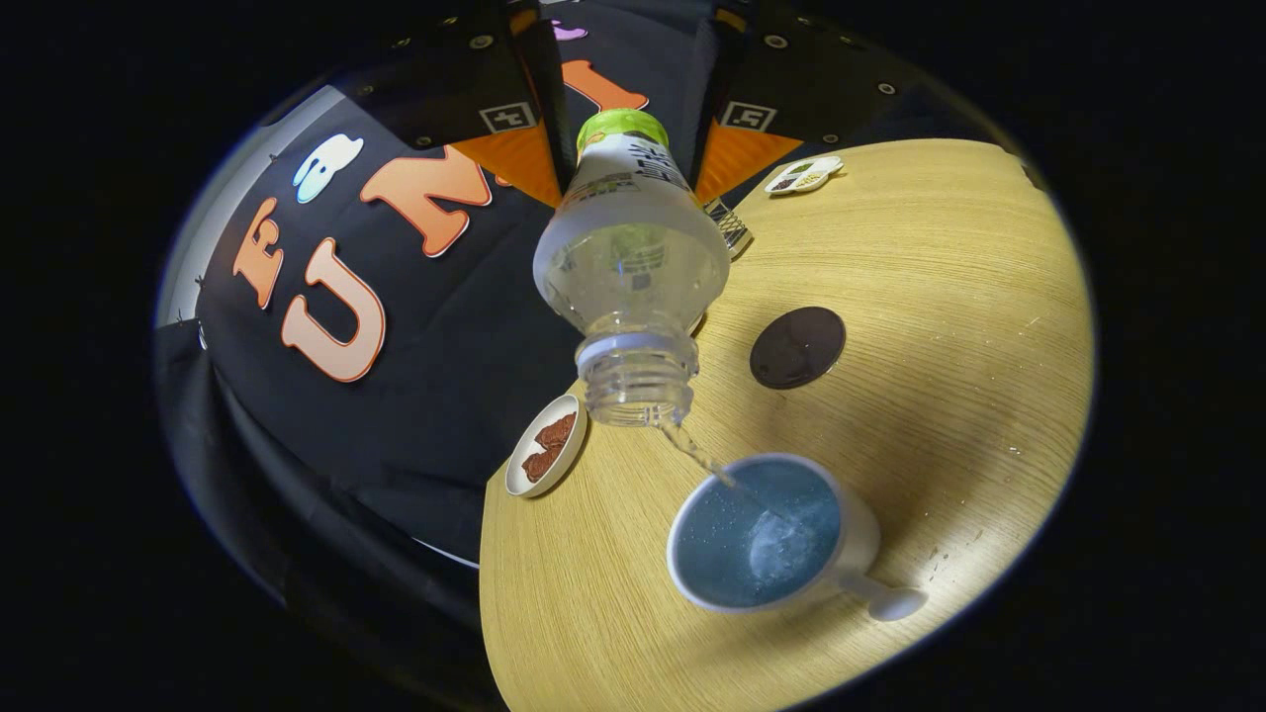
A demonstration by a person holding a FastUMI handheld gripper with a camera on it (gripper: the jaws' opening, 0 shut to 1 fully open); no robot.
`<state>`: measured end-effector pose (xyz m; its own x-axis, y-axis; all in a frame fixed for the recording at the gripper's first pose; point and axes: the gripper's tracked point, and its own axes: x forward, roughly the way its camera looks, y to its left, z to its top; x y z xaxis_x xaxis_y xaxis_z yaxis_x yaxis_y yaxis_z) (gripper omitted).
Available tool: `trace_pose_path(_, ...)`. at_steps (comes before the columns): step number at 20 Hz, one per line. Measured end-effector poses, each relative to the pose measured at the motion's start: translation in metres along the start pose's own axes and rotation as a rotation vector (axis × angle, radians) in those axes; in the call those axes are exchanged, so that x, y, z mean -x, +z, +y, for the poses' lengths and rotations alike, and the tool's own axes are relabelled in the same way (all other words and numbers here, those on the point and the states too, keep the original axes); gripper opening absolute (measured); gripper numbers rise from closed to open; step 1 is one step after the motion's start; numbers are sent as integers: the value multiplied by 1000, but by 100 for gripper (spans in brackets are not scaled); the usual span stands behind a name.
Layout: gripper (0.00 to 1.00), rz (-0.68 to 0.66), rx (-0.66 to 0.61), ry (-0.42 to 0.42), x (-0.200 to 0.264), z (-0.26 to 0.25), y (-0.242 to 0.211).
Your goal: Take the bottle from table, then pour the juice into the cup, finally place the bottle on the coaster
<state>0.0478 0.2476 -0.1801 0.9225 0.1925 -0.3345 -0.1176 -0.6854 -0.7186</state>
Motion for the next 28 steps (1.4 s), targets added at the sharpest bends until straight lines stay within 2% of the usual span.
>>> trace_pose_path(21,53,-11,47,1,-4,-3,7)
trace_pose_path(28,53,-30,7,7,-4,-1,10)
